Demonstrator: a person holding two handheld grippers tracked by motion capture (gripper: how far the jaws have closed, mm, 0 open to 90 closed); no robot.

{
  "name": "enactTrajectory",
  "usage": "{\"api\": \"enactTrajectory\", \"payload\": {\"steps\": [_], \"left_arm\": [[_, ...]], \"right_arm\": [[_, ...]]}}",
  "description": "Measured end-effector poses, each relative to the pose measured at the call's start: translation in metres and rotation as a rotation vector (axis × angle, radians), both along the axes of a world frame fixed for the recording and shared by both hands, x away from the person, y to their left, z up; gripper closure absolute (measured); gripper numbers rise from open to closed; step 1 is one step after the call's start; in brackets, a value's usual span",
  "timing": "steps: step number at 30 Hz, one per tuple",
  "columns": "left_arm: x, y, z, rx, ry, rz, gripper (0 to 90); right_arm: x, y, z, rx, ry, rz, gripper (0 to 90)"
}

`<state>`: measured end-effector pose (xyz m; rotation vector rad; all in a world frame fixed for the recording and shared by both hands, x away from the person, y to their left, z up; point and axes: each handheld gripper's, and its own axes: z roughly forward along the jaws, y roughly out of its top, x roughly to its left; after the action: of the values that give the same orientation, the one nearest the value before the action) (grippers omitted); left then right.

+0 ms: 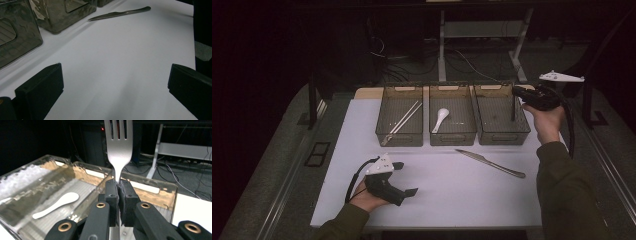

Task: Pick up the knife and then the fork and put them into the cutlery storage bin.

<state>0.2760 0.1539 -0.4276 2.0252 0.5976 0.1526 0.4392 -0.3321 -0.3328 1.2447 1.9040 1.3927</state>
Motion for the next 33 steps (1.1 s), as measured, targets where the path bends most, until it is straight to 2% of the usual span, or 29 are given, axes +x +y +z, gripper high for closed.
{"api": "enactTrajectory", "payload": {"steps": [7, 14, 22, 26, 33], "left_arm": [[0.000, 0.000, 0.000, -0.003, 0.000, -0.001, 0.0], [0.000, 0.000, 0.000, -0.004, 0.002, -0.001, 0.0], [-0.001, 0.000, 0.001, -0.009, -0.005, -0.005, 0.0], [0.000, 0.000, 0.001, -0.009, -0.003, -0.004, 0.0], [-0.001, 0.000, 0.001, -0.008, -0.003, -0.003, 0.0]], "right_arm": [[0.005, -0.001, -0.013, -0.034, 0.047, -0.003, 85.7], [0.005, -0.007, -0.026, -0.076, 0.118, -0.005, 85.8], [0.008, -0.009, -0.034, -0.156, 0.210, 0.018, 85.8], [0.009, -0.010, -0.038, -0.167, 0.263, 0.030, 85.7], [0.014, -0.004, -0.046, -0.221, 0.324, 0.053, 85.7]]}}
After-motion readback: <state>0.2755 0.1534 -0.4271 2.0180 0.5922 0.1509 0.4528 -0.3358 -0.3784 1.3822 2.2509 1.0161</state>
